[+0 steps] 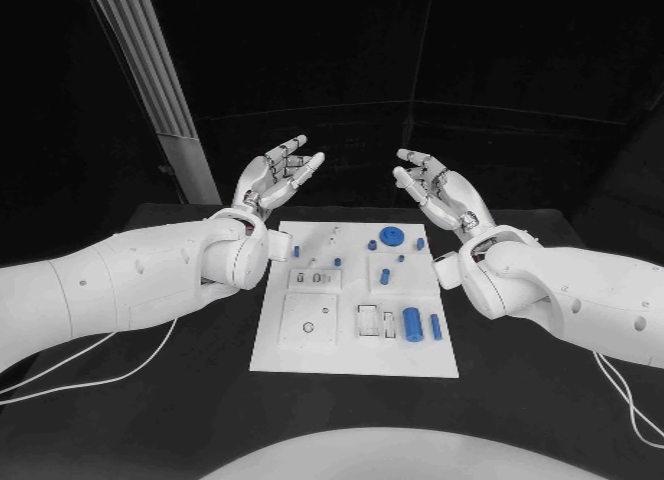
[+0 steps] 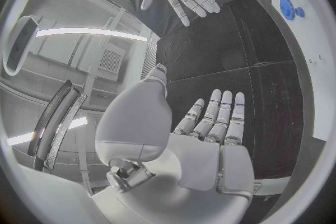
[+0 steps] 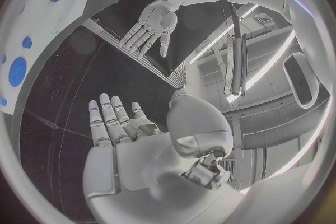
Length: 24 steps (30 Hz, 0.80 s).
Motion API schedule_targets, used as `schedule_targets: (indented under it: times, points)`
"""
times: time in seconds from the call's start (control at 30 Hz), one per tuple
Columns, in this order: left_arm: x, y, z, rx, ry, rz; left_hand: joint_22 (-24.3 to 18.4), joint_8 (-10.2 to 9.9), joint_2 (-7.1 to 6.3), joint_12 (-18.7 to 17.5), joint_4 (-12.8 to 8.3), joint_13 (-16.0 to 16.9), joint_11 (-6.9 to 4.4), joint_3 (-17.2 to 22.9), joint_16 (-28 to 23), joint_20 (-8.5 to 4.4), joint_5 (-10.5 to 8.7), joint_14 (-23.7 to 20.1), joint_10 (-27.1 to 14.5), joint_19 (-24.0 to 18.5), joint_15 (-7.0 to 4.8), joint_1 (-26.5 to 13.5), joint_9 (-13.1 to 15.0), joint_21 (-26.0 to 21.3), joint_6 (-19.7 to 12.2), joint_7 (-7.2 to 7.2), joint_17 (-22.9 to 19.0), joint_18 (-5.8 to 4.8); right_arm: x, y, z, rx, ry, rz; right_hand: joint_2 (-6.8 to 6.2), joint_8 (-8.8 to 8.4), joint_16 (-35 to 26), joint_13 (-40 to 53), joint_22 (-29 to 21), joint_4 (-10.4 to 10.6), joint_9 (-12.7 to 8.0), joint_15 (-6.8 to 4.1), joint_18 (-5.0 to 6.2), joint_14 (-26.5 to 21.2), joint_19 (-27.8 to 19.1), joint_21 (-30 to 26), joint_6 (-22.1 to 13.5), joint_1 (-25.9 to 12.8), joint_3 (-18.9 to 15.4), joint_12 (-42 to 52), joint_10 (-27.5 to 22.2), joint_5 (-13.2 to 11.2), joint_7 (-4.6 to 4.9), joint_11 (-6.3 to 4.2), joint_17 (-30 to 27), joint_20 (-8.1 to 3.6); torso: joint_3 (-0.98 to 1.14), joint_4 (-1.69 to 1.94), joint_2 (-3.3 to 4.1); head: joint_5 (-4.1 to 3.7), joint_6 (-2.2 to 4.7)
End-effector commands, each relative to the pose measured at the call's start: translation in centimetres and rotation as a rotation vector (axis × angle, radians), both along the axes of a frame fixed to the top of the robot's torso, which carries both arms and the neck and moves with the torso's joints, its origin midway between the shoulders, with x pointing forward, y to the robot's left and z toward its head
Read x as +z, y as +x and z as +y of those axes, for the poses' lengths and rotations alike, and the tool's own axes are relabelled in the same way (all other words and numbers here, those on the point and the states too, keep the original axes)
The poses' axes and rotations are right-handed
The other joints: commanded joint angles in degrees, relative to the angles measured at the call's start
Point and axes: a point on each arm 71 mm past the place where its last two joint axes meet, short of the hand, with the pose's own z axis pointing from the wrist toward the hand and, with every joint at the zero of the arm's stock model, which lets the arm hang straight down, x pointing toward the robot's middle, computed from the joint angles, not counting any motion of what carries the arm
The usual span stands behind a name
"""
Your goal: Assemble the parts on the task board
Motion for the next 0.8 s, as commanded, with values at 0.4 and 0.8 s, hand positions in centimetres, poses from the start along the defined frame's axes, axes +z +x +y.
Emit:
schedule_targets:
  times: [0.4,0.8]
  points:
    - [2.7,-1.5,0.9,-0.095,-0.131,-0.333,5.11,7.29,1.30,1.69,0.11,0.02,-0.24,0.30,1.58,0.17,0.10,3.85,2.49,8.36,-0.36,-0.27,2.19,5.36,11.86,8.17,0.12,1.48,-0.1,0.1,-0.4,0.037,-0.047,0.000,1.90,4.14,6.15,0.52,7.74,0.02,0.60,-3.84,4.31,18.13,19.60,11.74,4.39,3.94,-3.40,4.24,13.36,0.00,9.94,-1.81,0.71,-0.04,0.18,0.09,0.71,0.03,0.67]
    - [2.2,-2.2,1.4,-0.151,-0.140,-0.250,4.65,11.03,2.08,1.49,0.05,-0.08,-0.33,0.34,0.65,0.18,0.00,3.30,2.57,7.95,-0.32,-0.18,3.07,5.17,14.26,7.99,-0.01,1.34,0.3,0.5,-1.6,0.045,-0.120,0.014,3.69,5.56,10.76,-0.46,9.50,0.00,0.56,-9.55,6.97,46.35,39.19,19.21,8.54,8.54,-5.55,1.31,21.17,0.17,7.75,-5.74,2.10,-3.13,0.04,0.42,2.17,-1.03,1.44]
